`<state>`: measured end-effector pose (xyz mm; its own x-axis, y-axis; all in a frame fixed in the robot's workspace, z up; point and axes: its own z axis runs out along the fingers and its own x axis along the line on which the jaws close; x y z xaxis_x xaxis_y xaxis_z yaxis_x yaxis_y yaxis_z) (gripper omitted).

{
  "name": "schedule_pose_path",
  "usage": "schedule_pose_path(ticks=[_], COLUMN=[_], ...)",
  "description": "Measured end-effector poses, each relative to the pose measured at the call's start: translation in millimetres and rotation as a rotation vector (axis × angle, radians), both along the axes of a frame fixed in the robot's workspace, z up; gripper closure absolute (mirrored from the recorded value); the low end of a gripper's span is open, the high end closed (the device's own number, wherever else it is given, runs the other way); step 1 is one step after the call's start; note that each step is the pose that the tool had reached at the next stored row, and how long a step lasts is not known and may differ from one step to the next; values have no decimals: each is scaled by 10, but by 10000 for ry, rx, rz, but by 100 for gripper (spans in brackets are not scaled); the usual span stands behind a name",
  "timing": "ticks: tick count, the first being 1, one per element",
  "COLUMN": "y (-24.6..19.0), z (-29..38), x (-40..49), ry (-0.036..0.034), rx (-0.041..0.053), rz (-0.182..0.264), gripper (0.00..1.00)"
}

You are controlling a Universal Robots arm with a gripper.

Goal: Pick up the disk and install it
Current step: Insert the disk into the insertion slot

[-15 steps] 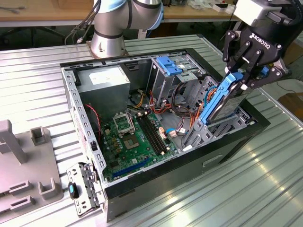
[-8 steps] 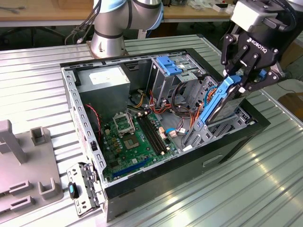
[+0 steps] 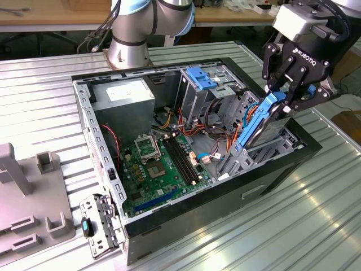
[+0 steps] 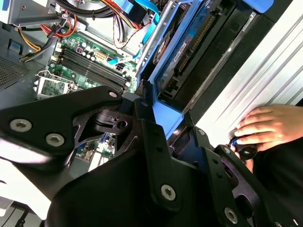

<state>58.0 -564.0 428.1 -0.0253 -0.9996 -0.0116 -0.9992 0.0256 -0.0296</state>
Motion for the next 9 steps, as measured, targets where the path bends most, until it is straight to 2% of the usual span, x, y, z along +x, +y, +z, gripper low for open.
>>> schedule_pose_path(ticks=[9], y=[0], z=[-5], x=[0], ry=[0], rx=[3], rz=[0], gripper=[63])
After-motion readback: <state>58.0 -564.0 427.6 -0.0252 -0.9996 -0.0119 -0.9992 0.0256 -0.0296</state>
